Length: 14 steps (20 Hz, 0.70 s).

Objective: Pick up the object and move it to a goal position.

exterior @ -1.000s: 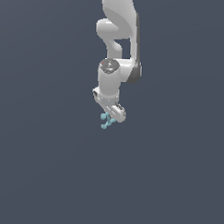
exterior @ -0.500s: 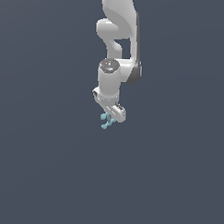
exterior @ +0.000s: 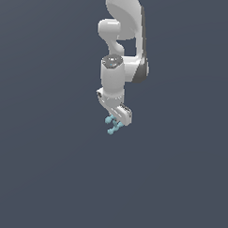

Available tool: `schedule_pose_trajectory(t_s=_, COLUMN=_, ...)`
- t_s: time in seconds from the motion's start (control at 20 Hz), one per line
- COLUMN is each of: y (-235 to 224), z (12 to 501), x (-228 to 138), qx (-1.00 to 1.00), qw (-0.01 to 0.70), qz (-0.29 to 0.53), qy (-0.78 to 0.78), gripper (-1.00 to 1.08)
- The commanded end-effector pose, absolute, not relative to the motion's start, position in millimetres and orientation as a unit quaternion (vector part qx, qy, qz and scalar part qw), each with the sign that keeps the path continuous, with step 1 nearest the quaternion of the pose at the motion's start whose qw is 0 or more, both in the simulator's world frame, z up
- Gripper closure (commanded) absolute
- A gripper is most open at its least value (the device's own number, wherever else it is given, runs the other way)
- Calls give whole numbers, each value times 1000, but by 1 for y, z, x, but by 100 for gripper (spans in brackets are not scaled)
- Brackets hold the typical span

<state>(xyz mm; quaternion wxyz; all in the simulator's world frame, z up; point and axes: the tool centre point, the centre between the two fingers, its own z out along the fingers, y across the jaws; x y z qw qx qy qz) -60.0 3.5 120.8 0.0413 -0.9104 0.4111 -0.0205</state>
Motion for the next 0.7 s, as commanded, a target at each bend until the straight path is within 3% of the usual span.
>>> schedule_pose_trajectory(t_s=0.0, y=12, z=134, x=-48, qx=-906, qw=61, qz=-30, qy=418, gripper=108)
schedule_pose_trajectory(t_s=0.65, y=56, z=258, x=36, qx=-851, qw=214, qz=-108, qy=468, gripper=108)
